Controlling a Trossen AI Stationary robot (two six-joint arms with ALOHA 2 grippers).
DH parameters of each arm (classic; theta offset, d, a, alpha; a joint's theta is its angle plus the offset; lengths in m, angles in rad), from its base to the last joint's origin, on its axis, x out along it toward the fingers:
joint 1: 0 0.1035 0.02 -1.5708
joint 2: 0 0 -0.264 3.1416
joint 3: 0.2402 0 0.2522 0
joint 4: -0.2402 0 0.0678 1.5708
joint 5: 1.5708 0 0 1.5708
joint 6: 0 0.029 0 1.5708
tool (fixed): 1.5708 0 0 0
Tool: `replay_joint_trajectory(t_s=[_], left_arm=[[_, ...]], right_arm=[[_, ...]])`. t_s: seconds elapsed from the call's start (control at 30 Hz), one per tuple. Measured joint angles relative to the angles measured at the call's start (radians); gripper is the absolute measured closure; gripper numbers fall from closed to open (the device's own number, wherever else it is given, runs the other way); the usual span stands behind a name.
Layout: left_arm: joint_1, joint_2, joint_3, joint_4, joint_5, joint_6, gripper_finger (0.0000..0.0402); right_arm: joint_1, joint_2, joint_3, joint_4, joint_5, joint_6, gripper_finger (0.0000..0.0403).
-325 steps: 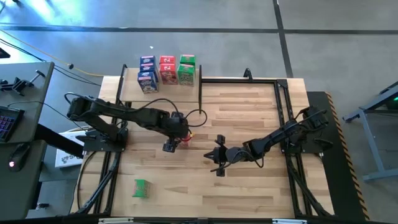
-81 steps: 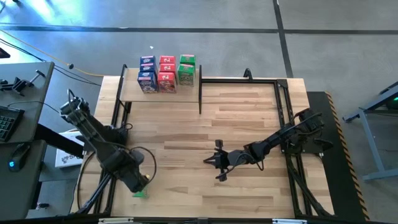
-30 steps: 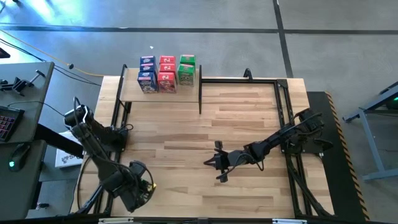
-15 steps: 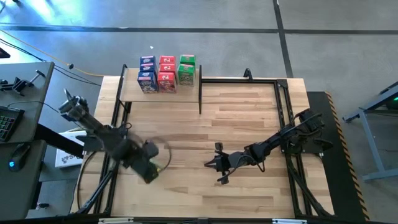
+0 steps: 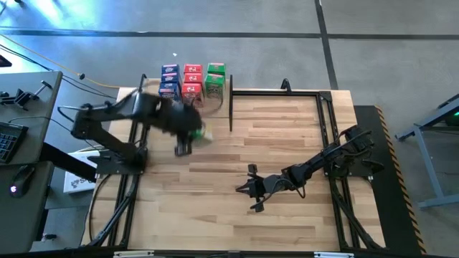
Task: Stack cereal on shelf
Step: Put the green cereal box on the shelf aligned with the other green cereal boxes
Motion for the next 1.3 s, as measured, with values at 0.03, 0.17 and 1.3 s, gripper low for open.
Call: replay_joint_trajectory(t_s=[0.03,0.17,1.3], left_arm=[[0.037,0.012,0.023,-0.001,0.000,0.057,0.0250],[0.157,0.074,0.104,0.001,-0.001,0.259,0.0250],[0.316,0.369,0.327,0.030,-0.253,0.762,0.0200]], right_arm=[[0.000,0.000,0.000,0.000,0.000,0.000,0.0403],[0.000,0.000,0.000,-0.003,0.000,0.000,0.0403],[-0.001,0.000,0.000,-0.016,0.000,0.001,0.0403]])
